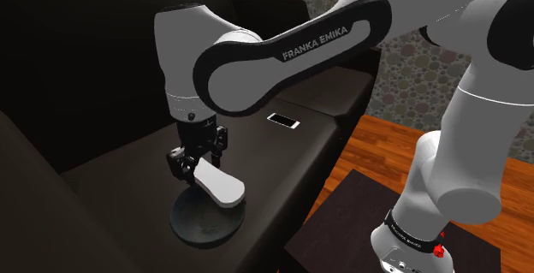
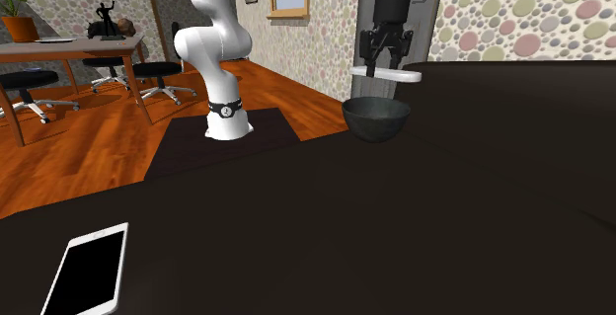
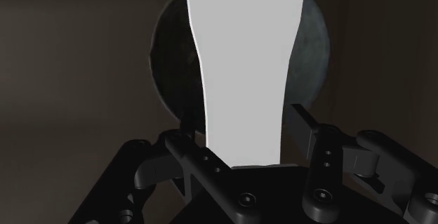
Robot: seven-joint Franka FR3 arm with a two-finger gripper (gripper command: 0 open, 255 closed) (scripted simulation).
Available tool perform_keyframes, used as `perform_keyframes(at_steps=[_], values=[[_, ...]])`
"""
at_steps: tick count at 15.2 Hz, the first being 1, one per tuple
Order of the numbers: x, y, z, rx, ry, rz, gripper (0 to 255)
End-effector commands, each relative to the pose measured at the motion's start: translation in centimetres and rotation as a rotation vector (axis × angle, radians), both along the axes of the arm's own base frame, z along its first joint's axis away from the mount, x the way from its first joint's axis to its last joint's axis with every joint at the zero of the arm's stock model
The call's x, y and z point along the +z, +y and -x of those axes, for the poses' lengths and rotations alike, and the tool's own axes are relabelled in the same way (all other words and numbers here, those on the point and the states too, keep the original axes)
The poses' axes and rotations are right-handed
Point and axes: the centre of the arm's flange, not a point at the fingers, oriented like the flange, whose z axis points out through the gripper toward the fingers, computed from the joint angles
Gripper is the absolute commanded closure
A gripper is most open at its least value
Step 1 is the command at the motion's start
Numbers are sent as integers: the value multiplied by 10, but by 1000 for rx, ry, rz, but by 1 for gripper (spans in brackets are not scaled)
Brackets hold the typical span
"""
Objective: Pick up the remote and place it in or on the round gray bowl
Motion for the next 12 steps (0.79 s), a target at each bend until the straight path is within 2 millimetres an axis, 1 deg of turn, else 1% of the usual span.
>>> perform_keyframes(at_steps=[1,12], values=[[-2,9,19,-1,0,0,255],[-61,9,19,-1,0,0,255]])
